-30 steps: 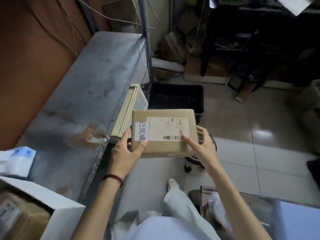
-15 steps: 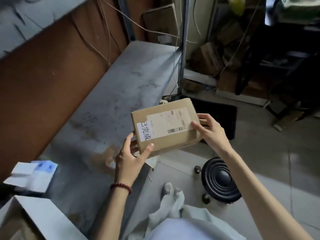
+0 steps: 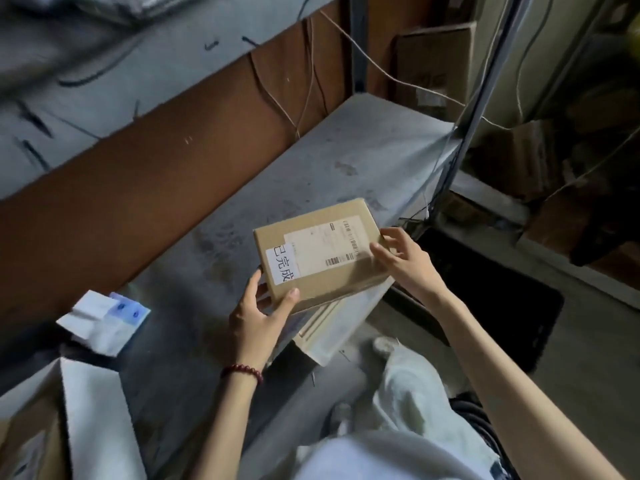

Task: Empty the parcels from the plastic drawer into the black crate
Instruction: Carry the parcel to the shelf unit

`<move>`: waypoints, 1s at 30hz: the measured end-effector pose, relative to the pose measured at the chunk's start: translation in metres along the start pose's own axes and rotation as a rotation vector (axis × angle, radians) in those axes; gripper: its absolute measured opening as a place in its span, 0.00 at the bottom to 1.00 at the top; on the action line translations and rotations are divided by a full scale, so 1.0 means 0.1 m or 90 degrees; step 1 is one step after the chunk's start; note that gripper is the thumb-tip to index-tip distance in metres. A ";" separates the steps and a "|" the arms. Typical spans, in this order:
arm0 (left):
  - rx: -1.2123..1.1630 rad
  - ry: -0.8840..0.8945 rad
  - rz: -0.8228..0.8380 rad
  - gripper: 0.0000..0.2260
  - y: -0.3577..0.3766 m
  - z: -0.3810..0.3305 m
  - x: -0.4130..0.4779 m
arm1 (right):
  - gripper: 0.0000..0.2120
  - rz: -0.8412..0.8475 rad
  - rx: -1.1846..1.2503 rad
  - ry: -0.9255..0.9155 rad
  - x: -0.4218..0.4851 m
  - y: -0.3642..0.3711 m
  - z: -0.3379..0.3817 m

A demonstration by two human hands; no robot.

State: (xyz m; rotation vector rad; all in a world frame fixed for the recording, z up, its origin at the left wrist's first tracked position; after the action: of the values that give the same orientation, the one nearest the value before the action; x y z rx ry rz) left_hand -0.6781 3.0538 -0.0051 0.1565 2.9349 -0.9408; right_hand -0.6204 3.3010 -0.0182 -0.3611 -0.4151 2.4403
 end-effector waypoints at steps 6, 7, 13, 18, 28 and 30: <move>-0.129 -0.073 -0.210 0.24 0.75 -0.22 0.15 | 0.26 0.144 -0.086 -0.083 1.07 0.01 0.01; -0.144 -0.079 -0.262 0.23 0.92 -0.26 0.13 | 0.30 0.182 -0.103 -0.095 1.20 0.00 0.00; -0.099 -0.166 -0.354 0.25 1.42 -0.43 0.14 | 0.37 0.278 -0.147 -0.143 1.57 -0.05 -0.03; -0.047 -0.212 -0.345 0.26 1.44 -0.32 0.26 | 0.34 0.300 -0.199 -0.190 1.63 0.09 -0.02; 0.109 -0.215 -0.199 0.21 1.42 0.02 0.50 | 0.26 0.297 -0.295 -0.202 1.60 0.51 -0.05; 0.111 -0.201 -0.171 0.25 1.37 0.06 0.53 | 0.25 0.292 -0.288 -0.201 1.62 0.57 -0.07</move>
State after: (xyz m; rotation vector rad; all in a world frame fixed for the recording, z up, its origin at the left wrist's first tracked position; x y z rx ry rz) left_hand -0.7148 3.1657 -0.0937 -0.3550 2.6208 -1.1357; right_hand -0.7727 3.3609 -0.0707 -0.2784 -1.1403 2.8445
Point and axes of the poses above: each hand's wrist, its own x-axis towards the middle knuckle, its own y-axis out of the palm, z = x × y, the point moved 1 cm from there along x, towards the middle knuckle, and after that the axes turned 8 degrees about -z, right-handed, at the moved point
